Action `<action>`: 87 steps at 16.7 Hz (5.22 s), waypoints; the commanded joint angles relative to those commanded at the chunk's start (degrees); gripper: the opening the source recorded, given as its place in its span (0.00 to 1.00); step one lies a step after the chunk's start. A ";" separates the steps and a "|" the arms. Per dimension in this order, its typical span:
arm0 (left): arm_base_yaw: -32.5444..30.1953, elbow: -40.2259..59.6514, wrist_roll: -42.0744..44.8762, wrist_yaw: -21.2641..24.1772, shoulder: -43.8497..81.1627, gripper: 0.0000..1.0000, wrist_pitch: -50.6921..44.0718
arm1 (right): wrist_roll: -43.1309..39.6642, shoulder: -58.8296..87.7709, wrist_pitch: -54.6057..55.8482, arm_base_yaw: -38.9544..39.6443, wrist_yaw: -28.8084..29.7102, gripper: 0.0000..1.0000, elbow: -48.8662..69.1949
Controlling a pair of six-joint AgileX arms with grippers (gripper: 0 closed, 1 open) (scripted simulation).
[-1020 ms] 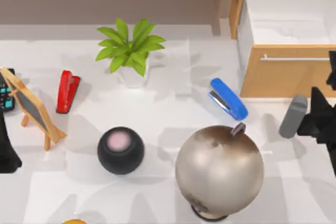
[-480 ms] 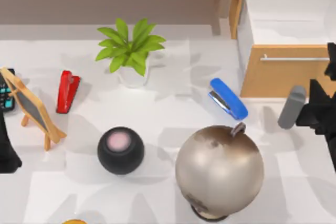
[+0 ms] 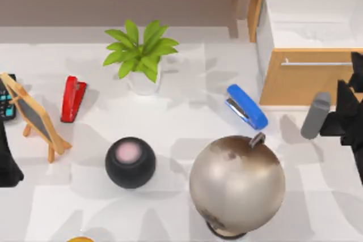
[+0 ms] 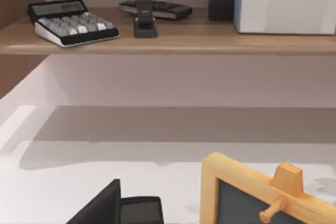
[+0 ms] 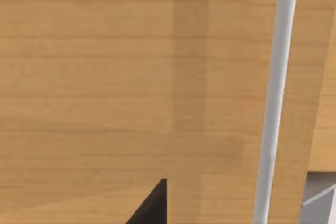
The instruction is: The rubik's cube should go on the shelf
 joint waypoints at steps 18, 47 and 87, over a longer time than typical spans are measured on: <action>0.00 0.00 0.00 0.00 0.00 1.00 0.00 | 0.04 -0.01 -0.18 -0.13 -0.13 0.00 0.65; 0.00 0.00 0.00 0.00 0.00 1.00 0.00 | -0.30 9.86 -17.95 -6.23 -6.41 0.00 28.59; 0.00 0.00 0.00 0.00 0.00 1.00 0.00 | -0.42 17.28 -27.42 -8.05 -8.39 1.00 45.77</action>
